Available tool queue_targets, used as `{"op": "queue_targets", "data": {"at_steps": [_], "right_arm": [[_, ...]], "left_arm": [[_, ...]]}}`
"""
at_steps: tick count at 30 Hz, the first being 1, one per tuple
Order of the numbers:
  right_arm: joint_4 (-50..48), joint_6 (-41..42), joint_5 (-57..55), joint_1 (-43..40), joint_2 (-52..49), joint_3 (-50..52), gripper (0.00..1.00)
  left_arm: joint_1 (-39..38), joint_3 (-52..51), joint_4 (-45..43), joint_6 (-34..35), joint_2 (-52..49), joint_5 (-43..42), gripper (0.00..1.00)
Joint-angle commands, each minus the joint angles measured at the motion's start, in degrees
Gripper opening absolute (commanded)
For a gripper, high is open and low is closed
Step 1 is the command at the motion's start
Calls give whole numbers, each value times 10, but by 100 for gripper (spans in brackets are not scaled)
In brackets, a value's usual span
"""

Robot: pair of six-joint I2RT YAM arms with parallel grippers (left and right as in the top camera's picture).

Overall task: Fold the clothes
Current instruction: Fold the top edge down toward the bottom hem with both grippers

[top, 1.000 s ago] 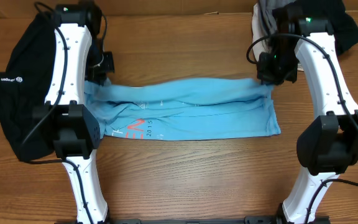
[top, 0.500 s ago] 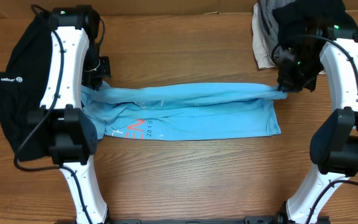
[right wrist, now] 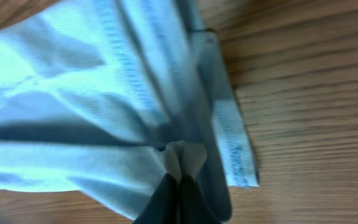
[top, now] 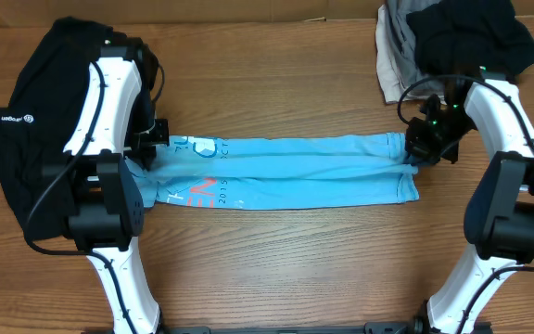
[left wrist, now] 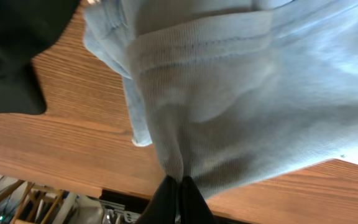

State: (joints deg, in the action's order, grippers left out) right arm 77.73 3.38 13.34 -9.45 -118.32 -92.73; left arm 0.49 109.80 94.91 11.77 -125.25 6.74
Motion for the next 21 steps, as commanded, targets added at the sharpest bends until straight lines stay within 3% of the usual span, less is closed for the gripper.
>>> {"op": "queue_targets", "data": {"at_steps": [1,2,4,6,9,16,21], "right_arm": [[-6,-4,3,-22,19,2,13],[-5,-4,3,-26,19,2,31],[-5,-10,3,-29,19,2,46],[-8,-20,5,-30,19,2,65],[-18,-23,5,-29,19,6,86],[-77,-40,23,-15,19,57,92],[-119,-38,8,15,19,87,85]], "left_arm": [[2,-24,-10,-2,4,11,22],[2,-27,-13,-2,4,11,40],[2,-27,-15,-2,4,12,61],[2,-24,-19,-2,5,11,65],[2,0,-20,2,5,11,71],[2,170,-8,10,5,-29,86],[2,344,-11,12,5,-112,88]]}}
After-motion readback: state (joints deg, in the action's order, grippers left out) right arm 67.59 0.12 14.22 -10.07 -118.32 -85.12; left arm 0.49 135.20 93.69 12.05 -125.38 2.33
